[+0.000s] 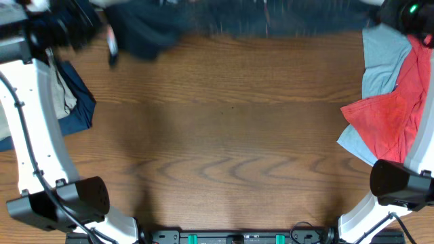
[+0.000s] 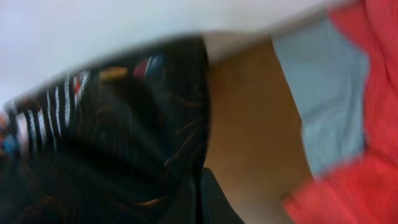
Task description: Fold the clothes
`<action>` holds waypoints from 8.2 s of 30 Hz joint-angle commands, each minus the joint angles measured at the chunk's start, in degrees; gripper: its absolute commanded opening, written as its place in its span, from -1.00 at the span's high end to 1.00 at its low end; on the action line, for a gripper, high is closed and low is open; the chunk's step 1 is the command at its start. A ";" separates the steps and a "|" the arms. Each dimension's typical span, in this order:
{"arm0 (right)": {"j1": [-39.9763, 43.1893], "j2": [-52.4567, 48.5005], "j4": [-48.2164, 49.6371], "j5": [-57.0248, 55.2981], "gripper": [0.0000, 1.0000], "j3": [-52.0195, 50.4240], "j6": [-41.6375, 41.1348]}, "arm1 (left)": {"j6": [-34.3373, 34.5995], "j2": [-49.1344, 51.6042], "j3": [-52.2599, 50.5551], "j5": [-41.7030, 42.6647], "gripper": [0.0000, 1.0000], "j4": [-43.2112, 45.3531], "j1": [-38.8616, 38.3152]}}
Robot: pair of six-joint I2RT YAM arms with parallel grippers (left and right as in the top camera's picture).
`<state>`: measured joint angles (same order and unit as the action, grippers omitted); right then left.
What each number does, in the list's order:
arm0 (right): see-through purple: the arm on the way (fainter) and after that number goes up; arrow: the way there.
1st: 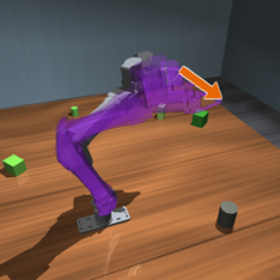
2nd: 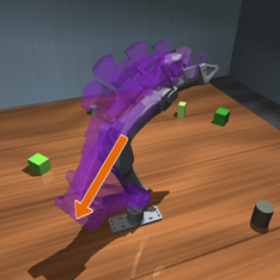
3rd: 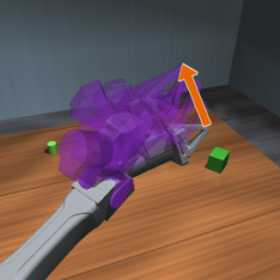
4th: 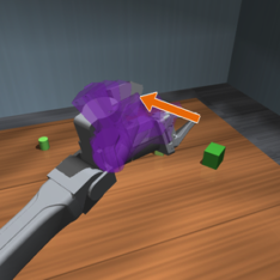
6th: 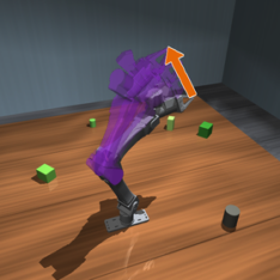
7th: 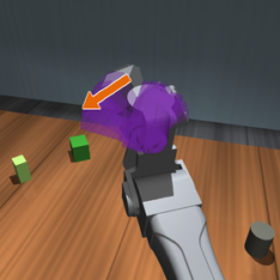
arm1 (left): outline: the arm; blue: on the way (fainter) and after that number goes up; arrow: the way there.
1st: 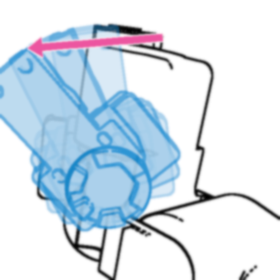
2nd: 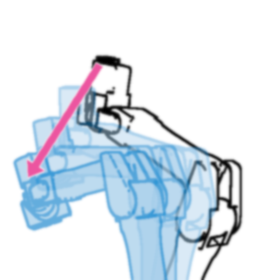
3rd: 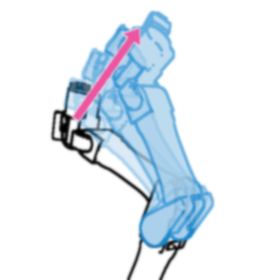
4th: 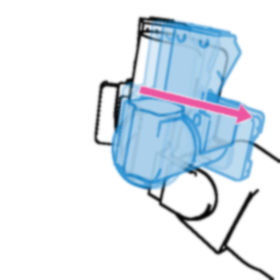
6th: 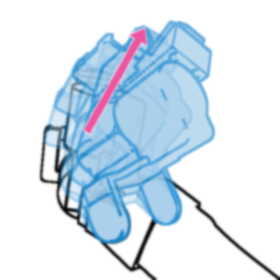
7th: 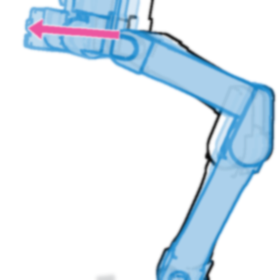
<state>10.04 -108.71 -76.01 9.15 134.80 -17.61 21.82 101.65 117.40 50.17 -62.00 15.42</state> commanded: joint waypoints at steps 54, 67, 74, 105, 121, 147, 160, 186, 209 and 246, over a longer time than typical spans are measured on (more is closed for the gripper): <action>-1.38 4.15 32.61 3.10 -0.28 -54.95 5.29 | -0.04 -13.60 -55.58 -37.20 -0.48 29.27 -4.72; -1.86 3.58 30.08 -1.77 -0.33 -57.75 7.19 | -0.11 -7.30 -55.69 -37.24 -0.63 16.48 -4.72; -1.84 3.58 34.86 -6.14 -0.37 -65.13 7.21 | -0.33 -6.54 -57.13 -37.92 -0.64 15.96 -4.72; -0.66 3.58 23.93 -24.22 0.98 -77.22 2.43 | 1.42 -6.62 -69.94 -53.66 0.87 12.44 -4.72; -0.74 14.99 21.97 -11.47 -0.05 -71.54 7.43 | -0.31 -19.47 -61.22 -51.49 0.37 7.19 -4.79; 3.89 3.30 43.80 -10.93 0.64 -70.84 7.37 | -0.31 -24.59 -61.31 -44.96 -0.03 10.23 -4.87; 13.35 -7.69 46.18 -18.23 0.74 -70.84 6.16 | -0.31 -24.59 -61.31 -44.96 -0.03 10.23 -4.87; 29.90 -0.04 36.68 -36.96 -0.04 -68.48 -8.31 | -1.51 -24.59 -61.31 -44.15 -0.14 13.46 -4.90; 24.65 14.10 31.23 10.73 -0.42 -64.19 8.09 | -9.55 -14.80 -61.31 -38.36 -0.40 22.86 -15.52; 17.29 15.58 22.58 6.29 -0.42 -64.32 9.18 | -0.94 -0.46 -62.75 -47.01 0.88 18.29 -8.90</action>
<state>27.83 -93.47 -53.30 16.14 70.08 -9.52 17.63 101.23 55.96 10.85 -42.92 2.83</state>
